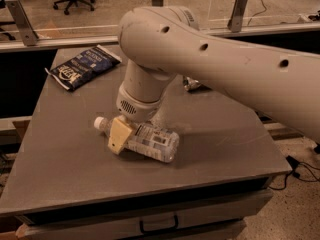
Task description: Place blue plastic bottle upright
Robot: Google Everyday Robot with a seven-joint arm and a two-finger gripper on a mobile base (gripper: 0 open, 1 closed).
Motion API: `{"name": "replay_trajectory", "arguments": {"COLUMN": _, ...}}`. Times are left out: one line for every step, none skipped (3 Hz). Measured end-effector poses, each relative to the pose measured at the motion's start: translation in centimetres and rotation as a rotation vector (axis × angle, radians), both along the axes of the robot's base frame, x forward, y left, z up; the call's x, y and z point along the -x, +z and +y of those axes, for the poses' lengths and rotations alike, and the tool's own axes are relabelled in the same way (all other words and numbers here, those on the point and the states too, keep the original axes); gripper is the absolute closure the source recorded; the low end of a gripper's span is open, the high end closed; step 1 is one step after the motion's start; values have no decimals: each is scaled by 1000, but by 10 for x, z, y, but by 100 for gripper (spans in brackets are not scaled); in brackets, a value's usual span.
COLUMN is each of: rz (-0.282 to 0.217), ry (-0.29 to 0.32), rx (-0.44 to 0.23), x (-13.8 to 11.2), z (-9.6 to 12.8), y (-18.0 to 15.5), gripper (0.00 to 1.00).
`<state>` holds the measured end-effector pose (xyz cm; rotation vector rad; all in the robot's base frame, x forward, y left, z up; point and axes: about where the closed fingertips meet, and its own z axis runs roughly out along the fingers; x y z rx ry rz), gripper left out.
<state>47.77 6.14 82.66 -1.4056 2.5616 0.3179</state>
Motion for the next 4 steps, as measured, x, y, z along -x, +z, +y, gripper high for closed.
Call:
{"name": "replay_trajectory", "arguments": {"rz": -33, "ry": -9, "rx": -5, "x": -8, "z": -4, "y": 11, "gripper": 62}}
{"name": "replay_trajectory", "arguments": {"rz": -120, "ry": 11, "rx": -31, "x": -29, "z": -12, "y": 48, "gripper": 87}}
{"name": "replay_trajectory", "arguments": {"rz": -239, "ry": 73, "rx": -102, "x": -59, "z": -18, "y": 101, "gripper": 100}}
{"name": "replay_trajectory", "arguments": {"rz": -352, "ry": 125, "rx": -282, "x": -99, "z": -26, "y": 150, "gripper": 100}}
